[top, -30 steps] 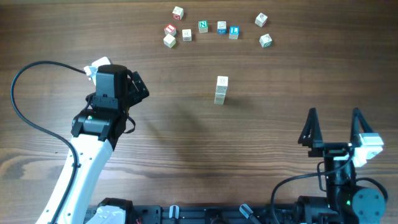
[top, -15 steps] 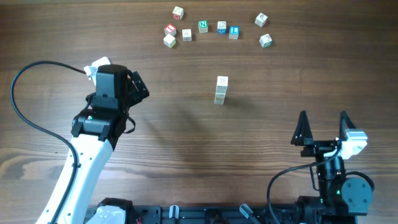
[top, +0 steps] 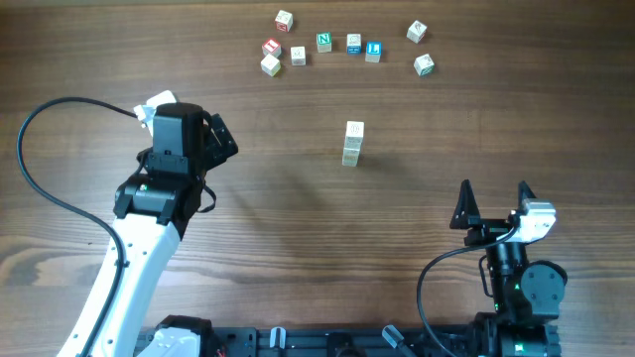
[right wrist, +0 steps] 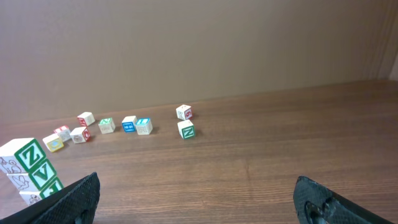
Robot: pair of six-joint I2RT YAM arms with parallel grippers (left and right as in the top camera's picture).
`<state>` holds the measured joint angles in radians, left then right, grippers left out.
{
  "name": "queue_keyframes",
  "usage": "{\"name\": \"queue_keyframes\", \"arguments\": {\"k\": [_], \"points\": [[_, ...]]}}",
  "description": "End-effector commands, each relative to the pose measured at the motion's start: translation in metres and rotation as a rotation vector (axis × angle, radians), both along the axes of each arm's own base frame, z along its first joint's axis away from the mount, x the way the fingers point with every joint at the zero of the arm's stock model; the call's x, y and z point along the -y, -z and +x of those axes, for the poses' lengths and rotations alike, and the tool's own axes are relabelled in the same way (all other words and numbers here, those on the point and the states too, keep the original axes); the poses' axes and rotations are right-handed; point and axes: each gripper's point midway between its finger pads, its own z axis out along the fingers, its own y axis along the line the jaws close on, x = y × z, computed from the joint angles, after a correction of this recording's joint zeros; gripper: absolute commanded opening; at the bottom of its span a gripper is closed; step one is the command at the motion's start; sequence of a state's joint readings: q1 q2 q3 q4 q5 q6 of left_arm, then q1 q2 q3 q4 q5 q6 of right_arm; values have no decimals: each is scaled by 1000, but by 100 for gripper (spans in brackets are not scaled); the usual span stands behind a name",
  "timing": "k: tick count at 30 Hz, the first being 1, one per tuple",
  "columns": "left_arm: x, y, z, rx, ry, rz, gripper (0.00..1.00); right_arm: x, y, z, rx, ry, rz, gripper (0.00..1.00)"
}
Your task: Form a tower
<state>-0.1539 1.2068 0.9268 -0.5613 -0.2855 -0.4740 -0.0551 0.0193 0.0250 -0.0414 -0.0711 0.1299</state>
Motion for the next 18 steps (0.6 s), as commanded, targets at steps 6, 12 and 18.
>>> {"name": "queue_keyframes", "arguments": {"k": [6,12,18], "points": [[-1,-4,1,14,-10,-12,100,3,-6,0,46,21,-2,100],[-1,-4,1,15,-10,-12,100,2,-5,0,40,16,0,100],[-1,-4,1,14,-10,-12,100,2,-5,0,40,16,0,100]]}}
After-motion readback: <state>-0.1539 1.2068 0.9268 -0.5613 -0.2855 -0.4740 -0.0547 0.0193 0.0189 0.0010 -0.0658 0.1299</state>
